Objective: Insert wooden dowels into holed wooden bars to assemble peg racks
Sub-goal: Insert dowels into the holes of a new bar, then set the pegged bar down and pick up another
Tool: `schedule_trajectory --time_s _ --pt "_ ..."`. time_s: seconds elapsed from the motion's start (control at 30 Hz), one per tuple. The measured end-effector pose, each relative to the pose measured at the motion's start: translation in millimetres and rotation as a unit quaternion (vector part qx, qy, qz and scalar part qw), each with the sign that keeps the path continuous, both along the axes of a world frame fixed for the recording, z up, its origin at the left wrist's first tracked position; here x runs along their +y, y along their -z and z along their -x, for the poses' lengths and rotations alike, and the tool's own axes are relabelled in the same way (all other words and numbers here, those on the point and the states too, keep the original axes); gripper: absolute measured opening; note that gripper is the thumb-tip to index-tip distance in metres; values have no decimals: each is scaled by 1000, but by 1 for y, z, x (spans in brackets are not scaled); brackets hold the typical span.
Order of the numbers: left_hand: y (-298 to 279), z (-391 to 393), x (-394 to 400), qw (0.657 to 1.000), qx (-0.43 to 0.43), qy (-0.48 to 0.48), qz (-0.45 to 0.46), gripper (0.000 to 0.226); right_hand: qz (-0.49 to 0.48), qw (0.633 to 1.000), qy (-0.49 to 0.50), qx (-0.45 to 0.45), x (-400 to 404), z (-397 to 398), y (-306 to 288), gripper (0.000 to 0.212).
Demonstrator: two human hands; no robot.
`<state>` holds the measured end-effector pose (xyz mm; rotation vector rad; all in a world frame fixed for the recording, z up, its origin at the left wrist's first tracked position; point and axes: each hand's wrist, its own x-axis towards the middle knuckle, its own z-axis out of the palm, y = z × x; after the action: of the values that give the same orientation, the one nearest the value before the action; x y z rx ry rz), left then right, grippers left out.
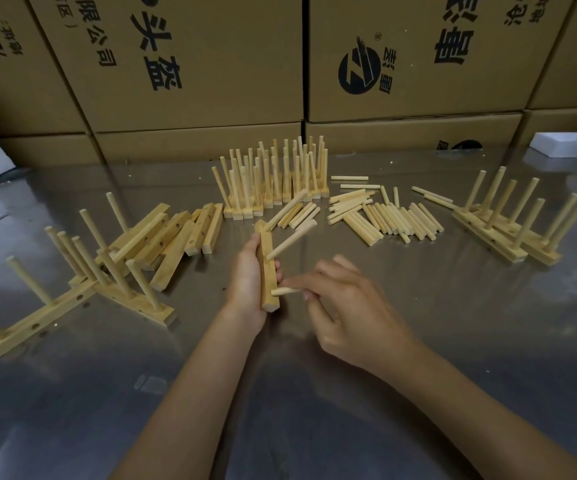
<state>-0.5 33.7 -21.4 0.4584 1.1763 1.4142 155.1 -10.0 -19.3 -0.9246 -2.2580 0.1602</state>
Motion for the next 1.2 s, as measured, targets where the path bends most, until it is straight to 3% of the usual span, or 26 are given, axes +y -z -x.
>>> schedule_trajectory --time_s 0.23,0.47,0.63,0.77,0.87,1.07,1.2 --pt "4 -6 1 994 108 -22 2 33 -67 994 -9 -89 -10 4 -10 19" --pt "12 -13 0 983 174 -12 -60 41 59 995 -3 -75 -4 3 -10 14" --pt "13 -13 -1 981 179 -18 -72 41 78 995 -2 -65 2 7 -16 13" --pt "9 -14 1 990 137 -1 -46 42 218 972 13 83 4 -1 -21 11" --pt "7 -17 -1 995 86 17 -38 45 383 890 -18 244 6 -6 -19 20" --pt "4 -13 1 998 -37 -54 -22 39 356 913 50 191 7 13 12 30" --pt "-2 -19 0 995 -67 -59 -40 25 333 913 76 225 15 20 21 14"
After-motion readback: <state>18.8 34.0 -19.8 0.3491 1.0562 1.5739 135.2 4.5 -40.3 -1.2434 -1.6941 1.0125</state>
